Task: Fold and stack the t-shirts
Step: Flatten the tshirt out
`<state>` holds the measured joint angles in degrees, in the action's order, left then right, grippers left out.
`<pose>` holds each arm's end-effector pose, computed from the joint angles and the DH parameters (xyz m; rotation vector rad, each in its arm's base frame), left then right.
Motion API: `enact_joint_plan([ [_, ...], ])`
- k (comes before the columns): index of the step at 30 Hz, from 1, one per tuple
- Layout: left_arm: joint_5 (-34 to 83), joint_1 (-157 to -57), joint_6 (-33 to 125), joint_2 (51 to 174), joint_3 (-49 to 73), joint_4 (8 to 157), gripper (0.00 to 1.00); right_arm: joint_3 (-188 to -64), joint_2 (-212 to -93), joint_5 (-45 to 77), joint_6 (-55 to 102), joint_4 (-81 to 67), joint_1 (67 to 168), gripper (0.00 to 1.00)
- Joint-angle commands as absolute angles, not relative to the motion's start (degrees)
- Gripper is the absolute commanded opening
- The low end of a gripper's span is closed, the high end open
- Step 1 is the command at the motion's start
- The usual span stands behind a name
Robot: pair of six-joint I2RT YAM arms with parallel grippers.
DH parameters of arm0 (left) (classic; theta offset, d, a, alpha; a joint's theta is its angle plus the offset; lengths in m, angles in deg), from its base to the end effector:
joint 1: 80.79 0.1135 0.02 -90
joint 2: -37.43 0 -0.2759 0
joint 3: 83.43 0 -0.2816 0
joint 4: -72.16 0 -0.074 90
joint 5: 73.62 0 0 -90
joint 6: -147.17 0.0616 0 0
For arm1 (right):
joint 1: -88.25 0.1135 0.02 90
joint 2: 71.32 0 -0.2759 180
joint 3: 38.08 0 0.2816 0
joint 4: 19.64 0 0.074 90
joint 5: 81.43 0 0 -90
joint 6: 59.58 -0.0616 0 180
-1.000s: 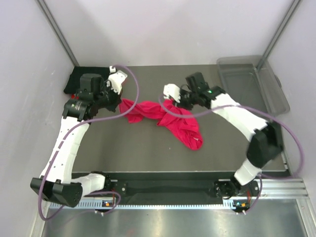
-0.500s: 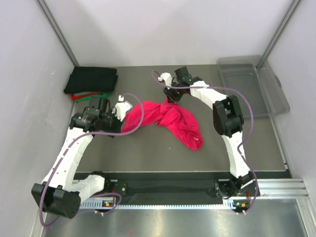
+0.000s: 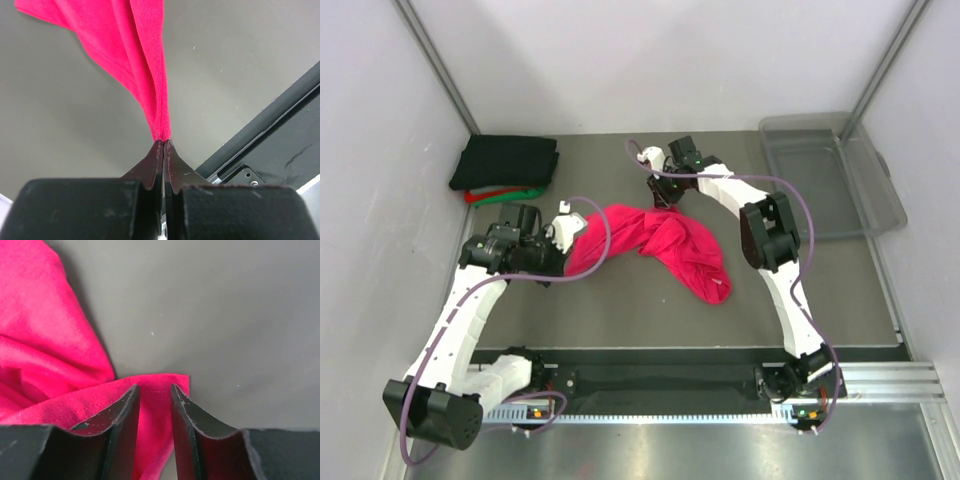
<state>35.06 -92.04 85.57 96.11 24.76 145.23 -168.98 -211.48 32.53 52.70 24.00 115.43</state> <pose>0.2091 -0.0617 0.2986 0.9745 2.3698 -0.3138 0.5120 0.2910 0.1410 -1.1876 2.1600 0.5565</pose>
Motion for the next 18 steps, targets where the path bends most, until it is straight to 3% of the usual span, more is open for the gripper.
enact_joint_plan([
  [1, 36.42, -91.69, 85.64, 95.79, 24.59, 143.7, 0.0, -168.51, -210.11, 29.31, 52.39, 25.01, 114.97, 0.32],
  [6, 36.24, -91.69, 85.47, 95.62, 25.47, 143.08, 0.0, -167.97, -209.04, 27.47, 53.44, 26.85, 114.79, 0.34],
  [9, 36.59, -91.51, 85.03, 95.7, 25.03, 142.82, 0.0, -171.48, -211.32, 27.2, 52.92, 30.19, 114.7, 0.26],
  [12, 36.95, -91.34, 84.85, 95.79, 24.24, 142.9, 0.0, -172.2, -211.34, 26.24, 53.09, 29.94, 114.7, 0.0],
  [18, 37.12, -90.72, 84.68, 95.18, 23.62, 142.9, 0.0, -165.45, -201.09, 22.02, 54.85, 24.32, 114.27, 0.0],
])
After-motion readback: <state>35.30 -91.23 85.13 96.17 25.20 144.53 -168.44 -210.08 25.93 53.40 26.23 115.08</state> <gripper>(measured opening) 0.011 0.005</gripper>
